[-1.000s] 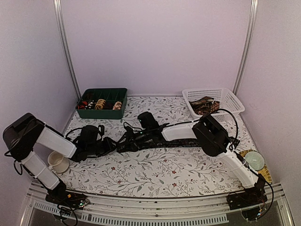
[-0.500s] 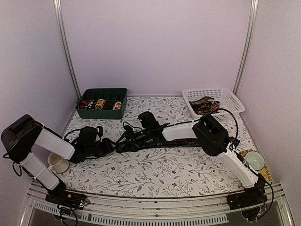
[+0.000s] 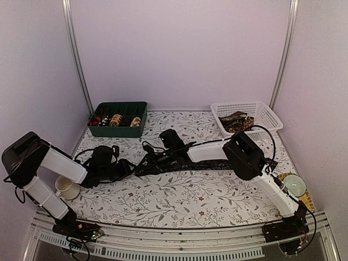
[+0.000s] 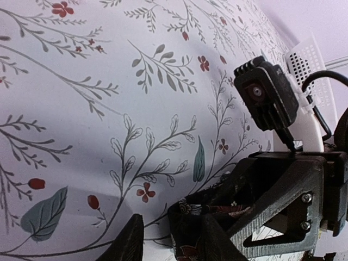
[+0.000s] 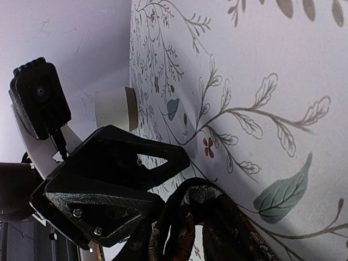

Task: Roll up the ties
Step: Roll the tie at the center of the board.

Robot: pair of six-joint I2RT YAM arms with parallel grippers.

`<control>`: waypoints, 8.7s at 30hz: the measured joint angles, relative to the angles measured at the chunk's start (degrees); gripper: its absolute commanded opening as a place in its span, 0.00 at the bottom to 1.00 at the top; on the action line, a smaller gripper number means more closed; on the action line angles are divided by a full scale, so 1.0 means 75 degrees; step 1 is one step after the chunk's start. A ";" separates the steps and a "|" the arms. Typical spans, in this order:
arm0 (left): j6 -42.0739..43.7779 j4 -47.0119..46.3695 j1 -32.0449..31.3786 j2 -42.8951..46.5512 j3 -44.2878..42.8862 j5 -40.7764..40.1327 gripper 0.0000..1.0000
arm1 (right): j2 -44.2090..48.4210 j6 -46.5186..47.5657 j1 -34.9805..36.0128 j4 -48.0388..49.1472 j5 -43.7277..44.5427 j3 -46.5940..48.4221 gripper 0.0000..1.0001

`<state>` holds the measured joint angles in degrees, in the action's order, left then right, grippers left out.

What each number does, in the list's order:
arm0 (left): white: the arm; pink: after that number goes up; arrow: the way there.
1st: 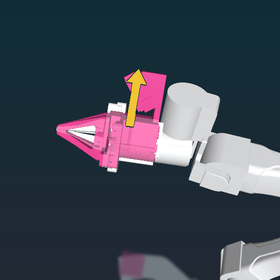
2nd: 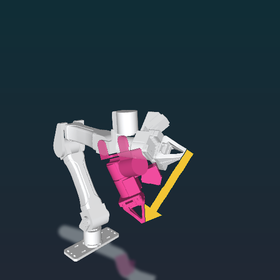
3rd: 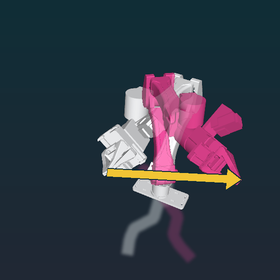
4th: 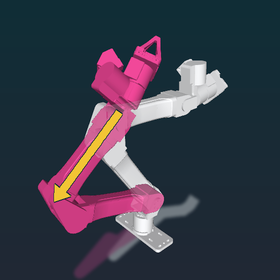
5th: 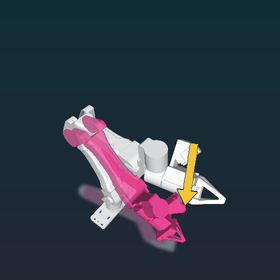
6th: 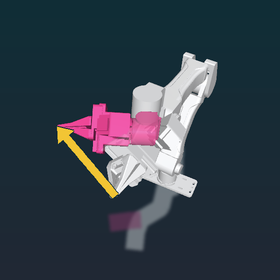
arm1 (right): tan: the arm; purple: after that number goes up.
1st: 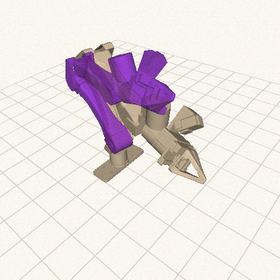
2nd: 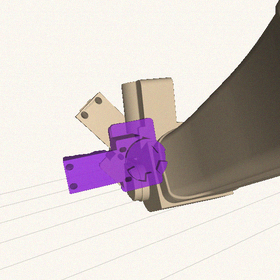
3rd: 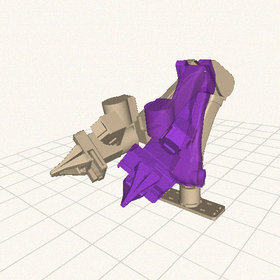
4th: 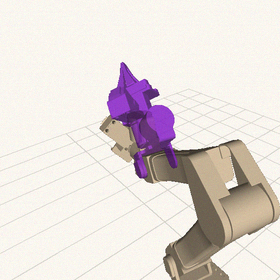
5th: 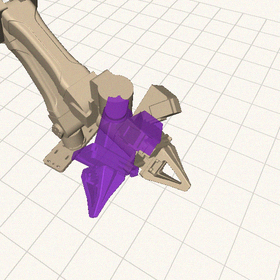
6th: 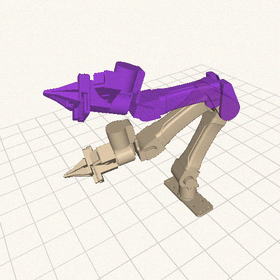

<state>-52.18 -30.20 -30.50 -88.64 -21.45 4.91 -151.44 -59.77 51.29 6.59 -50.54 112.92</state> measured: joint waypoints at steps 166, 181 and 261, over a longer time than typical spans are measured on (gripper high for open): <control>-0.2739 -0.7874 0.0507 -0.3940 0.0924 0.3529 0.22 | -0.0271 0.0778 -0.0484 -0.0201 -0.2361 0.0271 0.00; -0.2757 -0.7883 0.0542 -0.3870 0.0959 0.3555 0.00 | -0.0452 0.0172 -0.0592 0.0516 -0.2713 0.0297 0.01; 0.1341 0.3066 0.0845 -0.0469 -0.1711 0.2002 0.00 | 0.0455 0.4240 -0.0160 -0.1241 -0.0105 0.0152 0.21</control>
<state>-42.13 -7.20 -24.16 -92.16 -34.28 19.92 -148.03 -27.97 50.09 -2.72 -51.33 114.06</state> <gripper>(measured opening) 0.021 0.208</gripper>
